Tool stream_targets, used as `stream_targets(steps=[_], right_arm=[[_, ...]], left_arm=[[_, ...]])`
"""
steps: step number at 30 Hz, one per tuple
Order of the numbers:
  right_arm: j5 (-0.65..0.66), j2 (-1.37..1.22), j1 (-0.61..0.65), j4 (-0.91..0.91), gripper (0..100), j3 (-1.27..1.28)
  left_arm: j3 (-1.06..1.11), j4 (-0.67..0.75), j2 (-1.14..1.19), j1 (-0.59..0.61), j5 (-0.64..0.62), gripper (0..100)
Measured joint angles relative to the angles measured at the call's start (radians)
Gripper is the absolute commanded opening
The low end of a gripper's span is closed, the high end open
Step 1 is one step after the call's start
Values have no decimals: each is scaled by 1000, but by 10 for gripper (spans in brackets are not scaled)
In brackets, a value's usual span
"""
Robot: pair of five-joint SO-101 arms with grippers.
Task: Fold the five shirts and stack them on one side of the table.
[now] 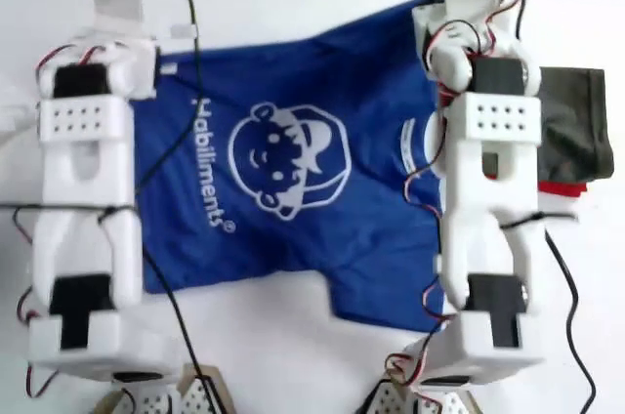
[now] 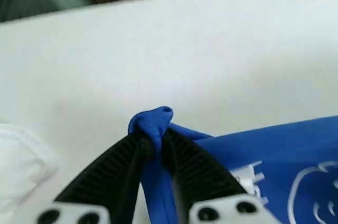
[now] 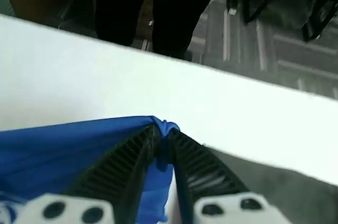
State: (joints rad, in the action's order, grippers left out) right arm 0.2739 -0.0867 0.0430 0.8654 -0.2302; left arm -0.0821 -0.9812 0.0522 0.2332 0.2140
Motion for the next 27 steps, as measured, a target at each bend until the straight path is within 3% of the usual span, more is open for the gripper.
stream_targets(steps=[10,27], right_arm=[[0,-196,43,66,19,-3],[0,-304,41,224,19,-29]], left_arm=[[-28,-48,239,-29,0,26],[-29,-261,285,-31,-2,26]])
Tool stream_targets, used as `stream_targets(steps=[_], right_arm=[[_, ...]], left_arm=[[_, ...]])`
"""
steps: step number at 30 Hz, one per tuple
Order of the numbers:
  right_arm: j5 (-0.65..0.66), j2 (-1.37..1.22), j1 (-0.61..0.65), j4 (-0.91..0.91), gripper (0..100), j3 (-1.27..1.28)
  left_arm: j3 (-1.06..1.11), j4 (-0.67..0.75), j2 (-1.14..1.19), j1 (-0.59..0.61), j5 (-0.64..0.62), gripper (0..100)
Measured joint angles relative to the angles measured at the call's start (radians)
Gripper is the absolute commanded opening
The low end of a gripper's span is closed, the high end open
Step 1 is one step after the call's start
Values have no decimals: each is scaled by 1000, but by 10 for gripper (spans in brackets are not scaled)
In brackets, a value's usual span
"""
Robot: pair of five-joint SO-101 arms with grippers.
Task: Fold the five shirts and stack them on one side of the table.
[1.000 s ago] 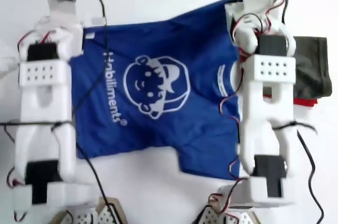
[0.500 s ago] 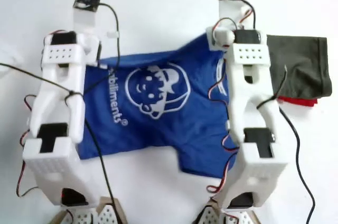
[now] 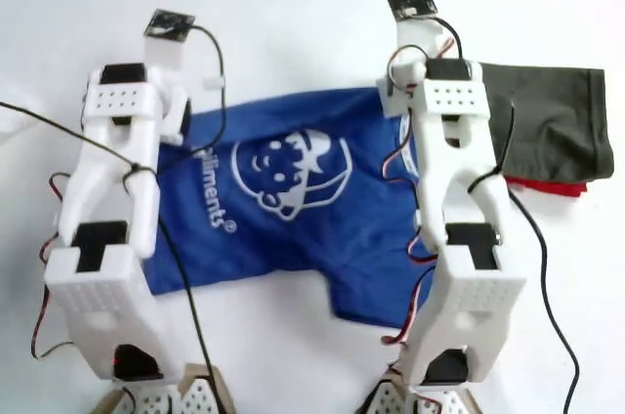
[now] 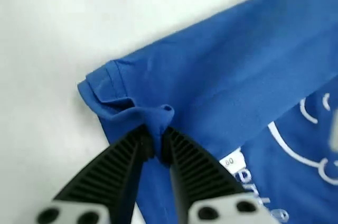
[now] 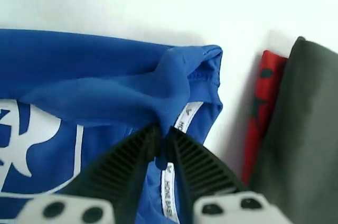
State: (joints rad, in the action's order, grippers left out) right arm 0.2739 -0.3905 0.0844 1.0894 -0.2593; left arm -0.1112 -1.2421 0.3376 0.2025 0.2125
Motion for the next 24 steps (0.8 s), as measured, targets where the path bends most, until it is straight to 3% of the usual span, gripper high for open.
stream_targets(steps=[6,13,24], right_arm=[[0,130,-8,106,19,0],[40,307,-55,272,19,31],[172,778,-89,250,19,601]], left_arm=[[29,-78,-97,-5,0,26],[261,-83,-315,-6,0,26],[663,-83,-718,-6,48,26]])
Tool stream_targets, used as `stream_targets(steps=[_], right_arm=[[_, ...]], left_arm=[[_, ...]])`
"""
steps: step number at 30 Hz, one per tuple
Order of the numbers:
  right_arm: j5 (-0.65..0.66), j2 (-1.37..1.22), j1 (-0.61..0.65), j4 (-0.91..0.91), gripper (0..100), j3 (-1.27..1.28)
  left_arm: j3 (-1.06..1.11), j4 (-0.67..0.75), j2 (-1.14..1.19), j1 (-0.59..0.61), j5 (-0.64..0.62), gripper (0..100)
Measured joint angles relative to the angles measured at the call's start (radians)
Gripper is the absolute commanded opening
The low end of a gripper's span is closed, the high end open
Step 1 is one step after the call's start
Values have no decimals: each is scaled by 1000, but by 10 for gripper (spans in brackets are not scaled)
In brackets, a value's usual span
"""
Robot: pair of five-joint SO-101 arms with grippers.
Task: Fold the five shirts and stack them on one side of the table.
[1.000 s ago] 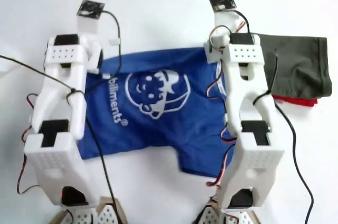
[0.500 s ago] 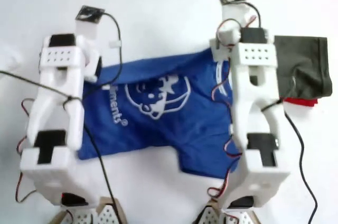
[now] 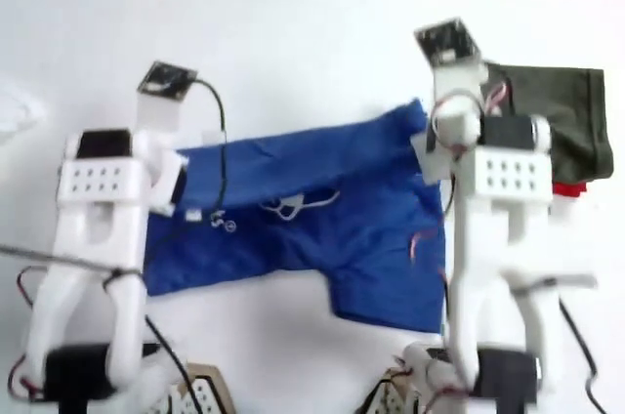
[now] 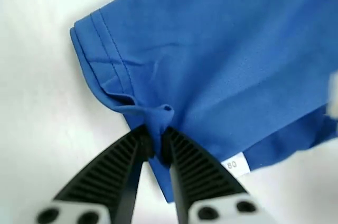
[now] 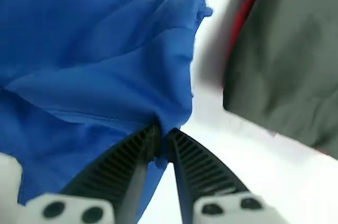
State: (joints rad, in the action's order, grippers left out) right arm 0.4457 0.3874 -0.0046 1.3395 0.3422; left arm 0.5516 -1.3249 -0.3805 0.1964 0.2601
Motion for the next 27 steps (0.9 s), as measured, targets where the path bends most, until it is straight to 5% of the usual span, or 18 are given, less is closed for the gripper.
stream_targets(steps=[11,27], right_arm=[[114,381,-69,26,19,370],[241,417,-153,41,19,528]], left_arm=[[218,0,-92,0,74,26],[371,127,-98,0,75,26]])
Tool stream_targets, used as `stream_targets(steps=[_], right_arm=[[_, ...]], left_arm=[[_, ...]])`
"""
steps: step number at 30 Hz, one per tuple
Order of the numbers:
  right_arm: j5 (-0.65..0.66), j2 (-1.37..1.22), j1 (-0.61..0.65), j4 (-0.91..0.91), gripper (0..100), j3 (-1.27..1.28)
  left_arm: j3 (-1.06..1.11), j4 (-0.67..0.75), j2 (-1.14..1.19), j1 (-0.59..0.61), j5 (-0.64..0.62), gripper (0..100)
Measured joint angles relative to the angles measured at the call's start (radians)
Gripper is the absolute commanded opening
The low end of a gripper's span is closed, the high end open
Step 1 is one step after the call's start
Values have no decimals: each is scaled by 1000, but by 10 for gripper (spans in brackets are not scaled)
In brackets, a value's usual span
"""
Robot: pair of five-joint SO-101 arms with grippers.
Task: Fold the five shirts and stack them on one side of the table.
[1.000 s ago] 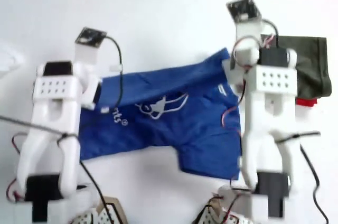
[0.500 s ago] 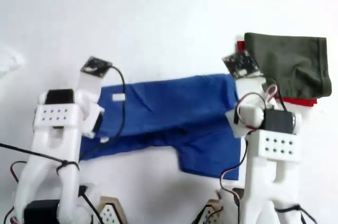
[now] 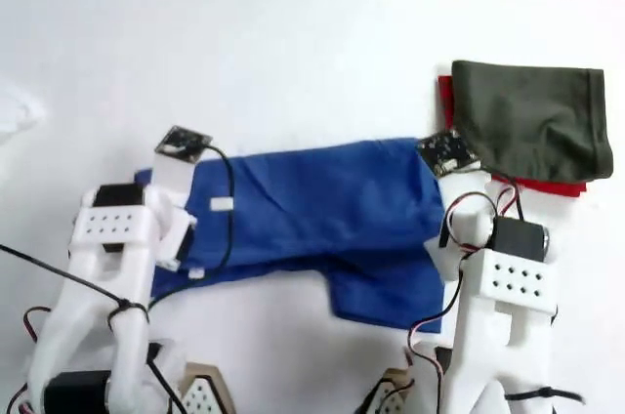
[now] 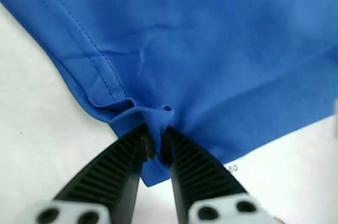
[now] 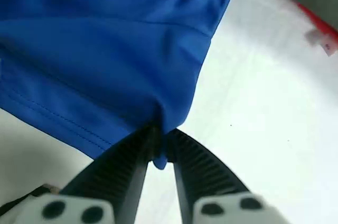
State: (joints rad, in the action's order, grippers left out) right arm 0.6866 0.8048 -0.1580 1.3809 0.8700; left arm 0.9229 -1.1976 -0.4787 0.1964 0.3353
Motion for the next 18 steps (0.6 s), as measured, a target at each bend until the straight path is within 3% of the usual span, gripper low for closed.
stream_targets(steps=[18], right_arm=[[9,0,0,155,19,-100]], left_arm=[[-6,-61,-2,0,0,26]])
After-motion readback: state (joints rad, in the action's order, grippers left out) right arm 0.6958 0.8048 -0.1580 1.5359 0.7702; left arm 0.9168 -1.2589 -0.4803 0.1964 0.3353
